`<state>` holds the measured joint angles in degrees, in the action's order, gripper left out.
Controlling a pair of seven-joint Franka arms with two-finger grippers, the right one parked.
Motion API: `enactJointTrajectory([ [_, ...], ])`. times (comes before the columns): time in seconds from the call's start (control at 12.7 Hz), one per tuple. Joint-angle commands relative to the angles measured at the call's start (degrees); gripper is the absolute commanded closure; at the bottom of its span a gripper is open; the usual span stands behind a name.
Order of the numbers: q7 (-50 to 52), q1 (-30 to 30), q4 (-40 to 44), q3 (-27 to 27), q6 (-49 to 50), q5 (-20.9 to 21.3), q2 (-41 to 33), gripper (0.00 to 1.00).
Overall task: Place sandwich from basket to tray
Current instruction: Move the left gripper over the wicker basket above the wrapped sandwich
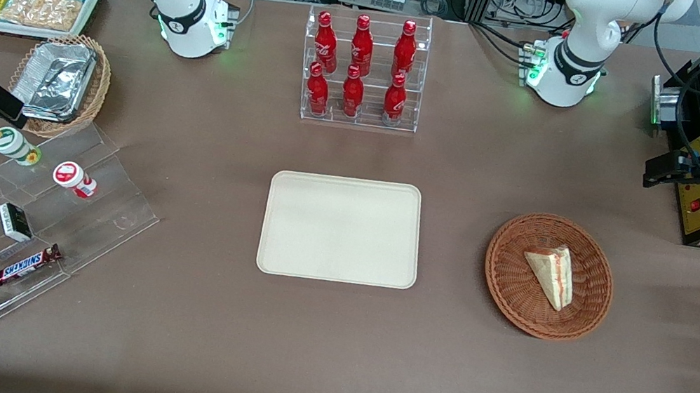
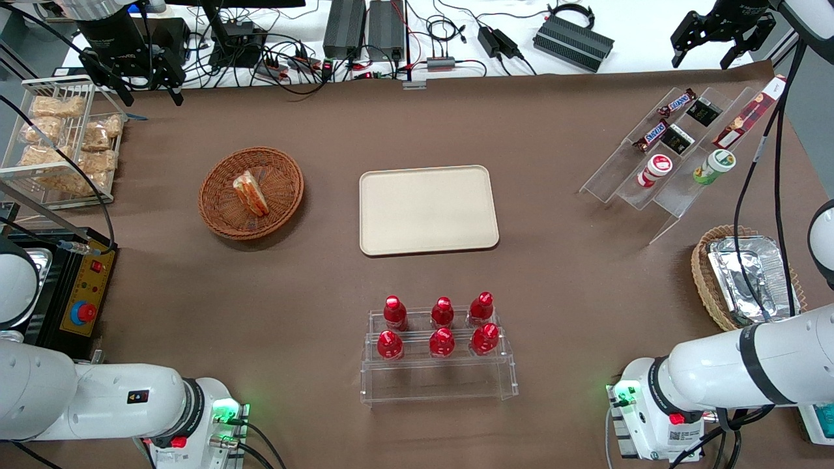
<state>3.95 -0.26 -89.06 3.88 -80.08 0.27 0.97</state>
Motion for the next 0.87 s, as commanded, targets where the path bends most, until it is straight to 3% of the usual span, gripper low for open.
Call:
enactJointTrajectory([
  [0.0,-1.1,0.3,0.2,-0.1,-0.8,-1.1,-0.6,0.00],
  [0.32,-2.1,0.3,-1.6,-0.1,-3.1,-0.8,0.0,0.00],
  [0.79,-2.0,0.2,-14.3,-0.1,-16.7,-0.7,0.4,0.00],
])
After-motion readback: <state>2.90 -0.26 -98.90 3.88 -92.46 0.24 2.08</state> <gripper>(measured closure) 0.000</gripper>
